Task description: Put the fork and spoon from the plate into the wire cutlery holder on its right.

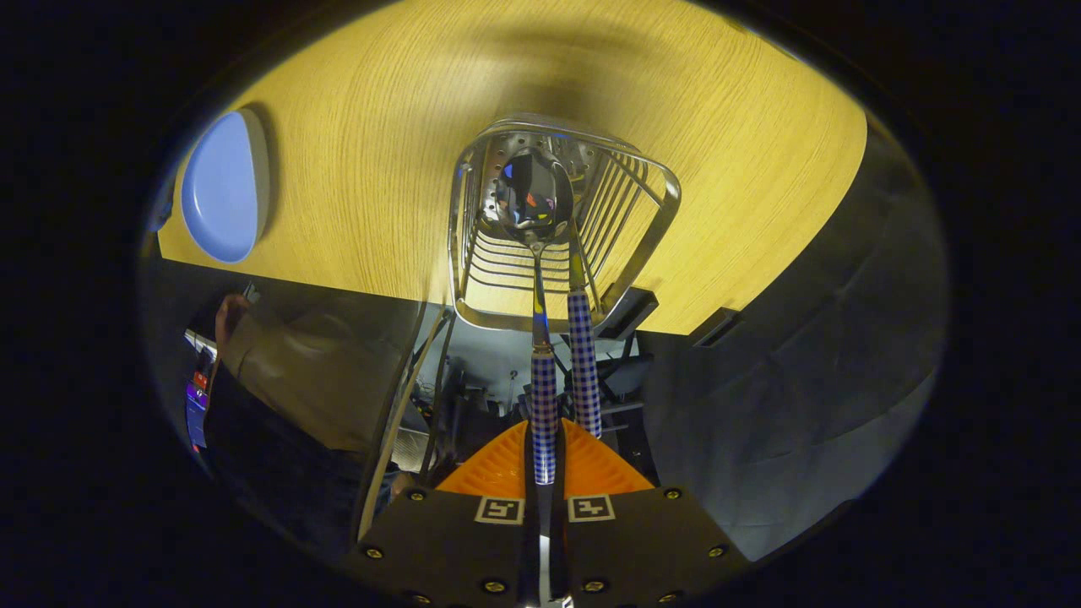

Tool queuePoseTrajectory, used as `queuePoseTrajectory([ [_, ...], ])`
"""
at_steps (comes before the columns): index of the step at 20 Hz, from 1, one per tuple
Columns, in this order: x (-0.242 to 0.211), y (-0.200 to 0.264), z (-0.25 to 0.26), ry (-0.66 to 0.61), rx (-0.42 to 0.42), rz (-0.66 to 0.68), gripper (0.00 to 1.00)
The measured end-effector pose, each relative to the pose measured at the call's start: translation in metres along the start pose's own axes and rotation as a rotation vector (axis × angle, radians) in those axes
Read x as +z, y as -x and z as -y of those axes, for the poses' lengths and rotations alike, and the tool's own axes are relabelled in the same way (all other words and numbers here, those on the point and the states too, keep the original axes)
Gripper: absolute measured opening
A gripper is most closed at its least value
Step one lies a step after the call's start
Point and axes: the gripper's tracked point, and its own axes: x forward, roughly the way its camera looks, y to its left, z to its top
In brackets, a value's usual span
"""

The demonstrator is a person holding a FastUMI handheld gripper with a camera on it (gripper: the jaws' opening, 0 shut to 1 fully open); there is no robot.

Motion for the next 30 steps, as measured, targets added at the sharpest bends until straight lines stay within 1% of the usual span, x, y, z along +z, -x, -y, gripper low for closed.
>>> queuePoseTrajectory([
  [2, 0.010, 0.007, 0.001, 0.006, -0.016, 0.026, 0.11],
  [4, 0.015, 0.011, 0.000, 0.006, -0.024, 0.046, 0.13],
  [5, 0.015, 0.017, 0.002, 0.014, -0.035, 0.054, 0.21],
  [6, 0.011, 0.014, 0.003, 0.012, -0.030, 0.066, 0.23],
  [7, 0.010, 0.021, 0.003, 0.014, -0.024, 0.081, 0.26],
  [8, 0.008, 0.017, 0.003, 0.016, -0.038, 0.100, 0.39],
  [10, 0.004, 0.014, 0.007, 0.030, -0.075, 0.151, 0.41],
  [12, -0.002, 0.018, 0.010, 0.036, -0.094, 0.227, 1.00],
  [13, -0.007, 0.023, 0.007, 0.045, -0.096, 0.265, 0.97],
  [16, -0.020, 0.029, 0.006, 0.034, -0.125, 0.418, 0.97],
  [19, -0.013, 0.047, -0.007, -0.027, -0.134, 0.649, 0.96],
  [23, -0.008, 0.064, -0.050, -0.041, -0.081, 0.893, 0.97],
  [24, -0.002, 0.067, -0.057, -0.053, -0.083, 0.962, 0.97],
  [27, 0.014, 0.099, -0.070, -0.090, -0.121, 1.197, 0.97],
  [28, 0.018, 0.104, -0.077, -0.117, -0.107, 1.258, 0.97],
  [30, 0.018, 0.133, -0.107, -0.153, -0.037, 1.440, 0.97],
])
